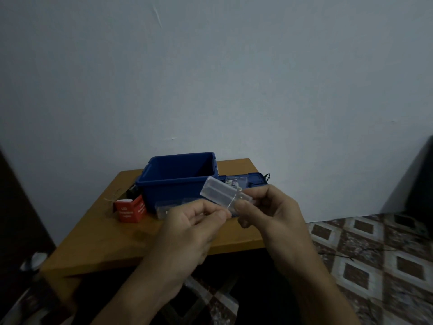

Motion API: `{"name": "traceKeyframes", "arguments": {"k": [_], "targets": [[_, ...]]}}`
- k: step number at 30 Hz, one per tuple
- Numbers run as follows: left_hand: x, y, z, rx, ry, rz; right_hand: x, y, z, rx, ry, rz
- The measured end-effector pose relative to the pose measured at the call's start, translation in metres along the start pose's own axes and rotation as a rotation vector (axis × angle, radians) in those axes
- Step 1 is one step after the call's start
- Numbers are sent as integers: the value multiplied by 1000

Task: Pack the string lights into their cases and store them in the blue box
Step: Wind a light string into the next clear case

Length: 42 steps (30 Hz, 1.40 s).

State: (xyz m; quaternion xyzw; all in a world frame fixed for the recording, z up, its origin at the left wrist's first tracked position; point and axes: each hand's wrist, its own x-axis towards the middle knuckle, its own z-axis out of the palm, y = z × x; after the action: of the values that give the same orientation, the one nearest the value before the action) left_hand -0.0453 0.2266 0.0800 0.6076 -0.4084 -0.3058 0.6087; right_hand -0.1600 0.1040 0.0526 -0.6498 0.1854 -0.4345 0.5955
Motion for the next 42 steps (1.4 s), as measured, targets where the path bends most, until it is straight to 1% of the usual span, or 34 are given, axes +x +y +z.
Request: {"name": "traceKeyframes", "arguments": {"k": [6, 10, 15, 20, 33, 42], "targets": [[4, -4, 3, -140, 9, -91, 3, 5, -1, 198, -31, 10], [7, -2, 2, -143, -29, -51, 3, 2, -2, 272, -74, 36], [7, -1, 0, -126, -55, -52, 5, -1, -6, 322, -126, 88], [8, -2, 2, -119, -54, -49, 6, -1, -8, 303, -149, 108], [11, -4, 0, -104, -94, -57, 4, 0, -10, 213, -132, 36], [12, -3, 0, -92, -101, -27, 3, -1, -8, 249, -136, 10]]}}
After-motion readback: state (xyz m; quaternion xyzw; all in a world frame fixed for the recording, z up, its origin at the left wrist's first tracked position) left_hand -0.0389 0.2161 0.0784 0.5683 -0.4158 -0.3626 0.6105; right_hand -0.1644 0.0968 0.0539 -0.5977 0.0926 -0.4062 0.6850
